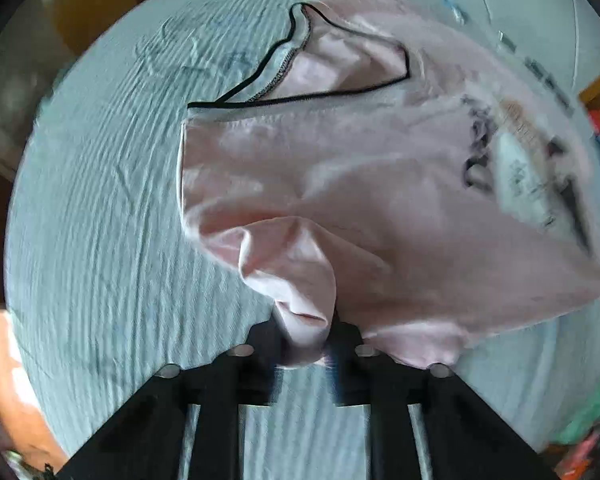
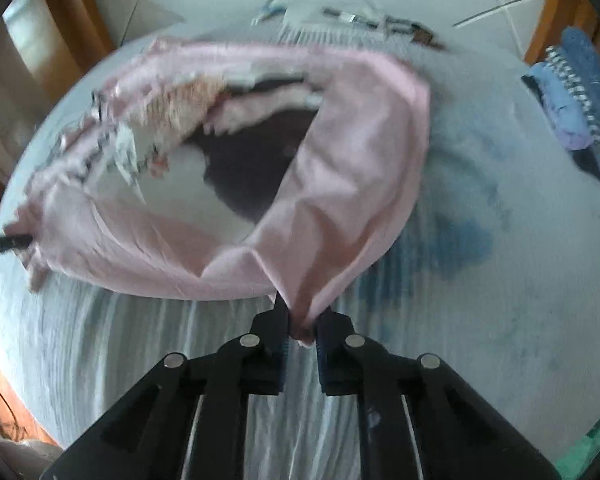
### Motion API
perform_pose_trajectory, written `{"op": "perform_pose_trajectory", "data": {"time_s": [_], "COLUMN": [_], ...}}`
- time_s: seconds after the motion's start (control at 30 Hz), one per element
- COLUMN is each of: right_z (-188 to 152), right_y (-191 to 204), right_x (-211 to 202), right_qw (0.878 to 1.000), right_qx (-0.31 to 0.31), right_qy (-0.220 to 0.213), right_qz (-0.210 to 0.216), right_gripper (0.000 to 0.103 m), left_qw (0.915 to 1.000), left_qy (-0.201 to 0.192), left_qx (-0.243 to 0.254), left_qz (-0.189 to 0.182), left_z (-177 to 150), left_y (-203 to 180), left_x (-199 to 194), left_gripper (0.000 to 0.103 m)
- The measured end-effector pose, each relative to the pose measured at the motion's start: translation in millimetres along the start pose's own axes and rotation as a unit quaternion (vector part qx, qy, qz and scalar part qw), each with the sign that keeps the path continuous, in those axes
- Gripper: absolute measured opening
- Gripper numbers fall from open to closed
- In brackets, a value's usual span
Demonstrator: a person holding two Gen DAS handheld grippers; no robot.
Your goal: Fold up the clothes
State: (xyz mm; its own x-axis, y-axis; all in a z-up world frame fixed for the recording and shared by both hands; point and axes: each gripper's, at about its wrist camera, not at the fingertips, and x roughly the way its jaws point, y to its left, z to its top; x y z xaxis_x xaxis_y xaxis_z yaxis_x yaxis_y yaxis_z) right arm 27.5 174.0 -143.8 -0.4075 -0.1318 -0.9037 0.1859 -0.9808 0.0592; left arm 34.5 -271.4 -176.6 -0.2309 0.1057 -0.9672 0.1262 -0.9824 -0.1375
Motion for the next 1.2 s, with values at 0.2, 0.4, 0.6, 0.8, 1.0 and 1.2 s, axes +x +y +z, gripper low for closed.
{"op": "perform_pose_trajectory", "data": {"time_s": [0.2,0.4,0.6,0.8,1.0,1.2], "right_z": [-10,-42,-51,-49,-47,-44], "right_y": [-10,-35,-41,-29,-23,-14], "right_x": [-66,-51,-36,-17,-5,7], "right_qw": [1.000,0.999,0.997,0.997,0.998,0.999], "right_qx": [-0.006,0.041,0.077,0.072,0.066,0.046], "right_qy": [-0.013,0.032,0.024,0.016,0.021,0.020], "right_qz": [-0.022,-0.011,-0.005,0.003,0.001,-0.013], "right_gripper": [0.009,0.009,0.055,0.059,0.059,0.059], "left_qw": [0.9999,0.9990,0.9982,0.9988,0.9984,0.9969], "left_qy": [-0.005,0.028,-0.037,-0.024,-0.019,-0.018], "left_qx": [-0.004,0.034,0.046,0.043,0.051,0.076], "left_qz": [-0.011,-0.010,0.000,0.002,-0.016,0.010], "left_z": [-13,-27,-15,-10,-8,-9], "left_y": [22,8,12,18,10,-3], "left_x": [-36,-16,-36,-12,8,20], "left_gripper": [0.015,0.017,0.071,0.071,0.071,0.071]}}
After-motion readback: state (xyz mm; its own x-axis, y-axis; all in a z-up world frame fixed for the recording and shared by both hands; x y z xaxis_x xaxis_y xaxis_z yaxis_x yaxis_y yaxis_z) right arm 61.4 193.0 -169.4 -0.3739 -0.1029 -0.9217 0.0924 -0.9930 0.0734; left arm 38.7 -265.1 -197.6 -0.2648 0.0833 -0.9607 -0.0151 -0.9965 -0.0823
